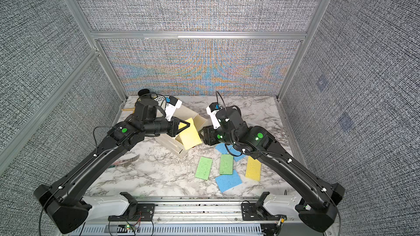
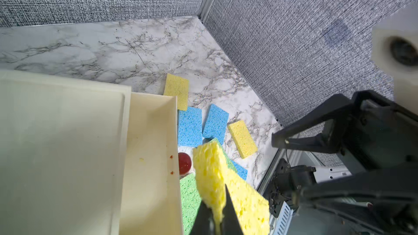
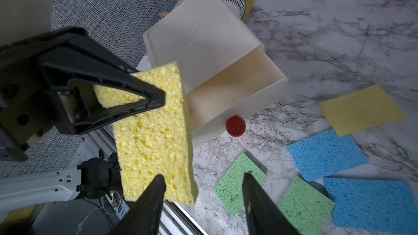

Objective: Please put the sticky notes in the drawer by color
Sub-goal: Pick up the sponge from the center of the board.

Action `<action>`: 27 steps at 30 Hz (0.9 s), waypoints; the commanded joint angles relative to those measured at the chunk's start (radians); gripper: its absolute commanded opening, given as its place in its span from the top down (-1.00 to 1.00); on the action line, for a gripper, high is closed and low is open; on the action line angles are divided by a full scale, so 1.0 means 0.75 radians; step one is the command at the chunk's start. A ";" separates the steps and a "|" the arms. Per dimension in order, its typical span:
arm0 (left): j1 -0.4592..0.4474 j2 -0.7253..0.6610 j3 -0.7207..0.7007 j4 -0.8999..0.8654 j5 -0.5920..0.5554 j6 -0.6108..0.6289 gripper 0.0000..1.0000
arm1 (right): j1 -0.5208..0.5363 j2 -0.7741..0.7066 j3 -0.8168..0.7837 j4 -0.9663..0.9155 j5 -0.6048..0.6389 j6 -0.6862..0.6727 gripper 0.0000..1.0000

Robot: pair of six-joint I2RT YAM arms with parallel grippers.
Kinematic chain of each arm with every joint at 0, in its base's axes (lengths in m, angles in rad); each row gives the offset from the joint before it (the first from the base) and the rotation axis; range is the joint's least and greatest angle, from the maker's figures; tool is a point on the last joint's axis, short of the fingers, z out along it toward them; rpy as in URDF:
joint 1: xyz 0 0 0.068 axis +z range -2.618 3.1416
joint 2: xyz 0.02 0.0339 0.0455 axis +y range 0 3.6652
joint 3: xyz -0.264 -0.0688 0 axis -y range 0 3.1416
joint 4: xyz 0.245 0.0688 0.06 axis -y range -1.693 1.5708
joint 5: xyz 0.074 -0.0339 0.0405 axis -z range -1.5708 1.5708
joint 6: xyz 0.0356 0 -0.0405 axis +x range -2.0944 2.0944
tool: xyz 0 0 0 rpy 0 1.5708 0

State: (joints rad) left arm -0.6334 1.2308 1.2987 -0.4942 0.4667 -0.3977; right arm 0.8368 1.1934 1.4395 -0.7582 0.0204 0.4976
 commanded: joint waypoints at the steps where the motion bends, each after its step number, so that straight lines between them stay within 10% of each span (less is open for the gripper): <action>1: 0.000 -0.099 -0.110 0.294 -0.106 -0.267 0.97 | -0.005 -0.092 -0.063 0.102 0.031 0.189 -0.20; 11: 0.004 -0.354 -0.462 0.814 -0.301 -0.727 0.97 | -0.004 -0.152 -0.317 0.643 -0.439 0.432 -0.40; 27: 0.004 -0.326 -0.492 0.894 -0.196 -0.807 0.97 | 0.000 -0.103 -0.322 0.818 -0.387 0.500 -0.12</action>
State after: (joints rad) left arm -0.6315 0.9798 0.9291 0.1246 0.2913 -0.9920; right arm 0.8379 1.1076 1.1797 -0.1928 -0.3012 0.8745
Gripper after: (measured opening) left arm 0.072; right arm 0.579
